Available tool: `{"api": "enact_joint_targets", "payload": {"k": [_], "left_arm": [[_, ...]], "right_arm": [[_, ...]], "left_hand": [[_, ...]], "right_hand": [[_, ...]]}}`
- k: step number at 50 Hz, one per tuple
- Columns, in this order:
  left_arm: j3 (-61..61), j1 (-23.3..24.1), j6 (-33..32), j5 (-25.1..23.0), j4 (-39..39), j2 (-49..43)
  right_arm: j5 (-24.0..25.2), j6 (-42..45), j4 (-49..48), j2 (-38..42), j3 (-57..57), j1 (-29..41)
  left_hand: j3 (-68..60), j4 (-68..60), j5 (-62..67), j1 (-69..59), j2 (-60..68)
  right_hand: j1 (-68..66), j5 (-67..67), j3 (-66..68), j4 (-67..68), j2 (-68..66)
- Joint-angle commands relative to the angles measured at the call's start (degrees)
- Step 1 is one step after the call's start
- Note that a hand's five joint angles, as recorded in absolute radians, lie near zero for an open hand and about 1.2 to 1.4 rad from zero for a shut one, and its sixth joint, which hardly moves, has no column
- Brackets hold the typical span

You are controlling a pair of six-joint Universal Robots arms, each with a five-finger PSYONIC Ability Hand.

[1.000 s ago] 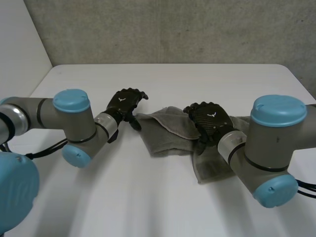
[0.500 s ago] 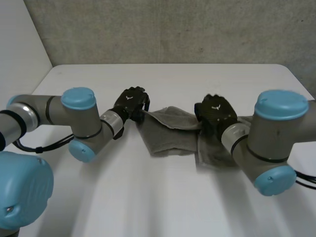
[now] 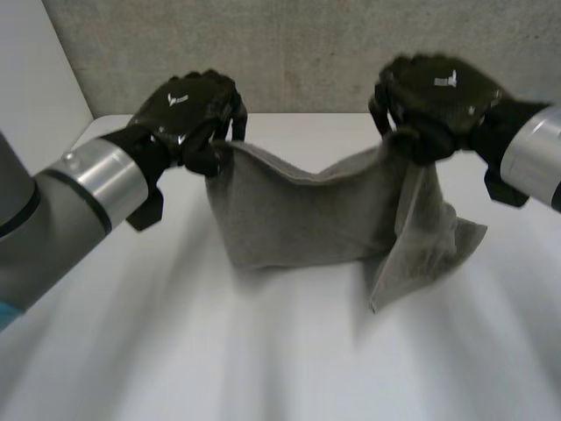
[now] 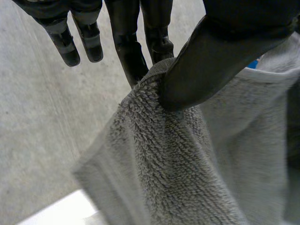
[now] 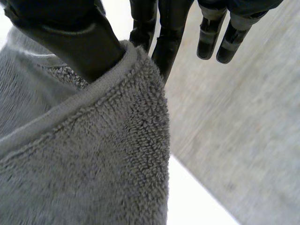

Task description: Fold the towel.

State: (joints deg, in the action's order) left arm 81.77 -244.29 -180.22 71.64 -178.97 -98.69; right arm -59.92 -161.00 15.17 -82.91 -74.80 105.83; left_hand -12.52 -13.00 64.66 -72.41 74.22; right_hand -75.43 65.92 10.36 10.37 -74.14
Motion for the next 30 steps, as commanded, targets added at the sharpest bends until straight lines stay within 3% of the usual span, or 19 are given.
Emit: {"api": "enact_joint_targets", "payload": {"k": [1,4,8,10,13,15,19,21,23,30], "left_arm": [[4.1,-0.92,-0.66,-0.01,0.82,-2.72],[-0.27,-1.63,-2.06,0.16,-0.58,-9.47],[-8.64,-3.56,-4.97,0.86,-3.58,-15.83],[-13.13,-4.53,-6.11,1.48,-5.33,-17.86],[-21.74,-4.53,-6.64,4.47,-10.43,-19.79],[-24.46,-4.45,-6.2,7.27,-17.42,-17.87],[-22.63,-4.53,-6.29,8.42,-25.95,-9.9],[-19.98,-5.23,-6.29,8.25,-29.77,-5.29],[-14.12,-5.67,-6.29,6.94,-35.28,0.92],[-1.88,-6.55,-6.73,0.87,-37.06,3.77]], "right_arm": [[0.68,17.43,8.02,7.66,-1.94,-2.38],[-0.28,24.65,8.74,13.1,3.48,-1.25],[-1.78,25.03,7.33,19.11,13.27,-0.19],[-3.88,22.5,0.61,22.08,24.21,1.21],[-5.38,19.76,-4.44,22.01,29.18,2.19],[-9.93,11.37,-16.6,19.65,34.27,3.24],[-10.83,1.7,-26.38,12.12,30.18,2.98],[-7.16,-5.78,-29.31,4.02,22.89,2.36],[-4.62,-7.82,-29.75,2.51,19.29,1.06],[4.63,-7.4,-26.59,-0.93,4.13,-1.68]], "left_hand": [[2.52,3.0,5.34,-7.59,5.78],[2.52,3.0,5.34,-7.59,5.78],[2.52,3.0,5.34,-7.59,5.78],[2.52,3.0,5.34,-7.59,5.78],[2.52,3.0,5.34,-7.59,5.78],[2.52,3.0,5.34,-7.59,5.78],[2.52,3.0,5.34,-7.59,5.78],[2.52,3.0,5.34,-7.59,5.78],[2.52,3.0,5.34,-7.59,5.78],[2.52,3.0,5.34,-7.59,5.78]], "right_hand": [[-4.57,4.08,-0.36,-0.37,-5.86],[-4.57,4.08,-0.36,-0.37,-5.86],[-4.57,4.08,-0.36,-0.37,-5.86],[-4.57,4.08,-0.36,-0.37,-5.86],[-4.57,4.08,-0.36,-0.37,-5.86],[-4.57,4.08,-0.36,-0.37,-5.86],[-4.57,4.08,-0.36,-0.37,-5.86],[-4.57,4.08,-0.36,-0.37,-5.86],[-4.57,4.08,-0.36,-0.37,-5.86],[-4.57,4.08,-0.36,-0.37,-5.86]]}}
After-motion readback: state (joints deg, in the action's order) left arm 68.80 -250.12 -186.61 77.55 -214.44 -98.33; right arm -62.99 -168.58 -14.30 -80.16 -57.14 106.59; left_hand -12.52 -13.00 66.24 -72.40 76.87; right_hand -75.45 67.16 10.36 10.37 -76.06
